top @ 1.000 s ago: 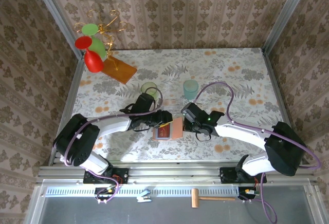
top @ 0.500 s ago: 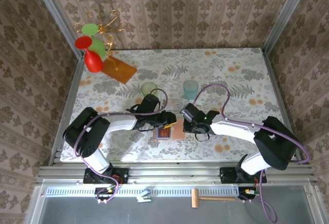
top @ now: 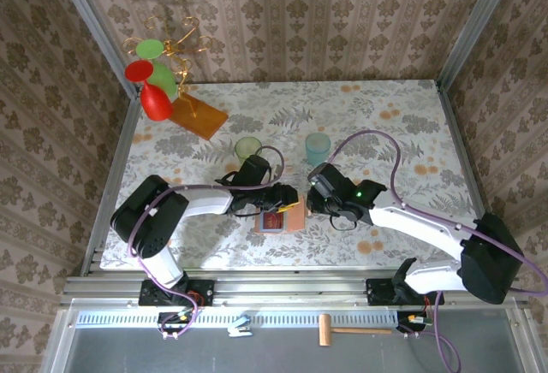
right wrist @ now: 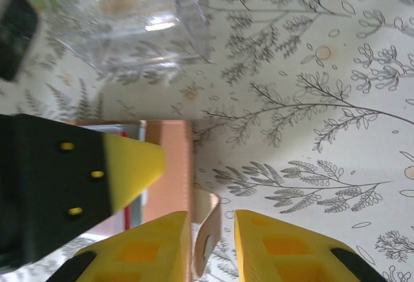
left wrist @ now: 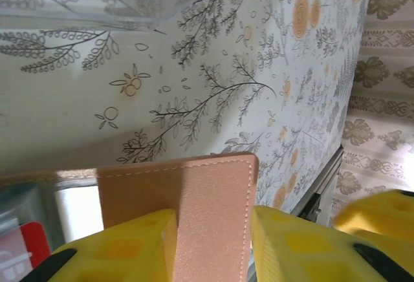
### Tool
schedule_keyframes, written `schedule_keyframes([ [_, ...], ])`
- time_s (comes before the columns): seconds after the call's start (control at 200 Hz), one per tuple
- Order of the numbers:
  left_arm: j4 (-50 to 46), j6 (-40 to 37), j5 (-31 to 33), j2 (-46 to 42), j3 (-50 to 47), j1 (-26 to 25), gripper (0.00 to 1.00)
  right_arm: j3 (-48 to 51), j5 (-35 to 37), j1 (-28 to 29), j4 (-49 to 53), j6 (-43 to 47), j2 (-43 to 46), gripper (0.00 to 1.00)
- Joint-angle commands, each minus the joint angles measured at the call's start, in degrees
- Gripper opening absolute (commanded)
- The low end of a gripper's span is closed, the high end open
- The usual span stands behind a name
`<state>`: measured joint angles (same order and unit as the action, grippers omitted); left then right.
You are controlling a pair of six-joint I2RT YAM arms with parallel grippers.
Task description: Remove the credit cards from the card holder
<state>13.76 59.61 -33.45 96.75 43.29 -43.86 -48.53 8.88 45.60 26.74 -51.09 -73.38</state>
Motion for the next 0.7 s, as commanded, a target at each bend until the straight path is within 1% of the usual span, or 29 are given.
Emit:
schedule_keyframes([
  [0.0,0.66,0.41,-0.65,0.42,1.18,-0.45,0.38,-1.63,-1.0,-0.11,2.16,0.36,2.16,0.25],
  [0.235,-0.38,0.09,0.3,0.11,1.36,-0.54,0.43,-0.62,-9.55,-0.13,-3.8,0.27,0.81,0.2],
  [0.375,-1.73,-0.37,1.02,-0.1,1.71,-0.53,0.45,0.31,-16.96,-0.12,-8.5,-0.4,-2.81,0.18],
  [0.455,-2.08,-0.45,1.22,-0.23,1.84,-0.54,0.44,1.05,-20.27,0.0,-10.77,-1.41,-4.94,0.17],
  [0.54,-2.16,-0.4,1.85,-0.79,1.7,-0.57,0.47,1.87,-20.62,0.1,-11.5,-2.36,-5.98,0.16],
  [0.58,-2.17,-0.33,2.32,-1.31,1.47,-0.56,0.48,2.43,-20.17,0.16,-11.53,-2.84,-7.92,0.16],
  [0.695,-2.79,-0.43,3.49,-3.33,1.1,-0.41,0.56,3.74,-18.39,0.18,-11.21,-3.58,-8.51,0.16],
])
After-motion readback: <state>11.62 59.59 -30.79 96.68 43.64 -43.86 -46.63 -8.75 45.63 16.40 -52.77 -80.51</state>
